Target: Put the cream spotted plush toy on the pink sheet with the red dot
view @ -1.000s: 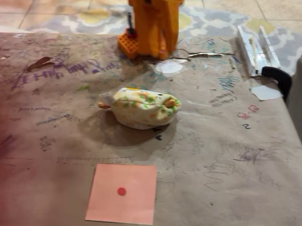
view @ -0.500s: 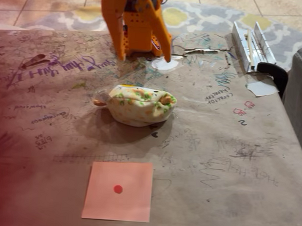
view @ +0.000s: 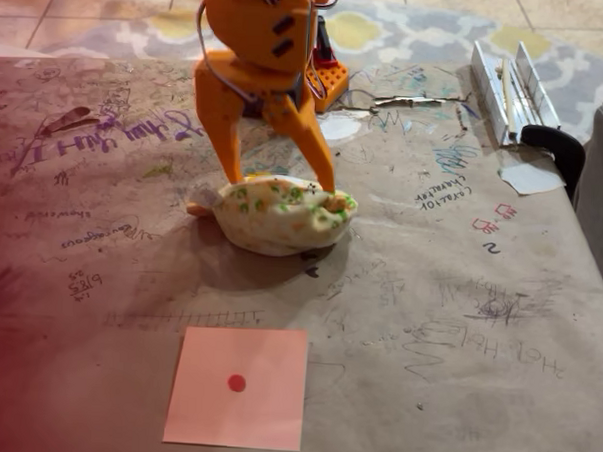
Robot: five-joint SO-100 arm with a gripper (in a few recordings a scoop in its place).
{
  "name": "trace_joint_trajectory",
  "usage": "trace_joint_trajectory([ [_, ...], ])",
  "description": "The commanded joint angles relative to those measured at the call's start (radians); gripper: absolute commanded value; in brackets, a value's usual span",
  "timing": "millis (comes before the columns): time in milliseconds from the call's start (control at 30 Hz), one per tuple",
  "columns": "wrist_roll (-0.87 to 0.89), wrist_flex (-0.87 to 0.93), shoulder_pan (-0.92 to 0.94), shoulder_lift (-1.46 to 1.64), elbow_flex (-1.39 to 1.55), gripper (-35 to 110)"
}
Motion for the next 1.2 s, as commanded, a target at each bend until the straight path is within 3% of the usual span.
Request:
trace_joint_trajectory([
  [0, 0.012, -0.092, -0.017, -0.009, -0.028, 33],
  [167, 0.002, -0.333, -0.023, 0.002, 0.132, 25],
  [333, 0.02, -0.333, -0.021, 0.012, 0.137, 17],
  [433, 0.04, -0.31, -0.017, -0.028, 0.095, 0],
  [700, 0.166, -0.321, -0.034, -0.038, 0.063, 0],
  [833, 0.403, -0.436, -0.081, 0.192, 0.163, 0],
  [967, 0.594, -0.347, -0.083, 0.627, 0.147, 0],
  [1067, 0.607, -0.212, -0.071, 0.873, -0.015, 0],
  [1167, 0.558, -0.216, -0.021, 1.006, -0.235, 0],
])
